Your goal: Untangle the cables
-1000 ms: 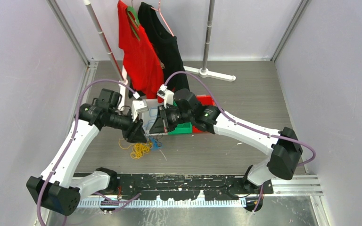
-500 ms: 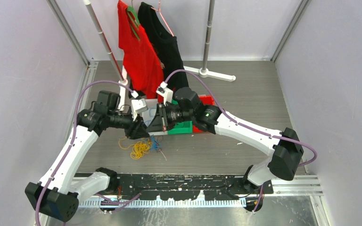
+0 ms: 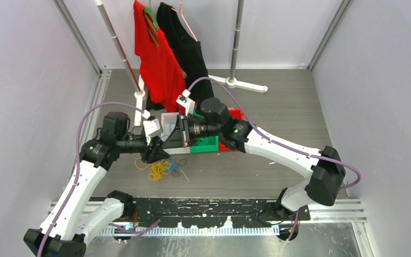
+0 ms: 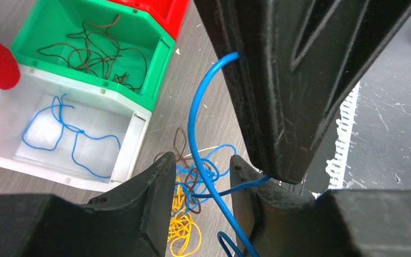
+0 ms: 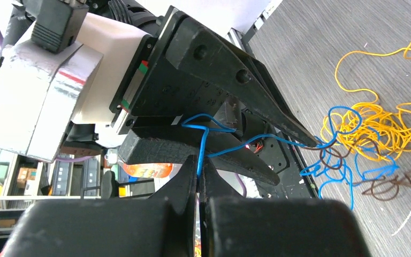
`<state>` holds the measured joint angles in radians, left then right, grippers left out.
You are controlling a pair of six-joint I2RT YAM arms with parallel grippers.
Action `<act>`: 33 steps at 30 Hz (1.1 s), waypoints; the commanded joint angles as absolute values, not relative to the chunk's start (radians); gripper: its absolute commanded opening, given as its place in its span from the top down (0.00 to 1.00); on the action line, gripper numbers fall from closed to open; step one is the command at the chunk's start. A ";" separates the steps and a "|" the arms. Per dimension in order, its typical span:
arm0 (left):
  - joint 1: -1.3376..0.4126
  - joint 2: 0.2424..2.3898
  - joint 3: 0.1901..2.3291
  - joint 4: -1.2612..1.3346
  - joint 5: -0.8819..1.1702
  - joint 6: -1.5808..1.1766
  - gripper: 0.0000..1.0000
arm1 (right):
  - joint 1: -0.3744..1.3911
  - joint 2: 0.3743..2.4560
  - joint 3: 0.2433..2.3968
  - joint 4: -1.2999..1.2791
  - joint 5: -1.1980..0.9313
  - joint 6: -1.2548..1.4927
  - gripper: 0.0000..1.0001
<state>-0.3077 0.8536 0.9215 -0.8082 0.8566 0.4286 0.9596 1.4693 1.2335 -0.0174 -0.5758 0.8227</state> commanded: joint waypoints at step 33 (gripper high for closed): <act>-0.311 0.850 1.111 -0.574 0.885 -0.189 1.00 | 0.964 1.121 0.890 0.243 -0.211 0.471 0.26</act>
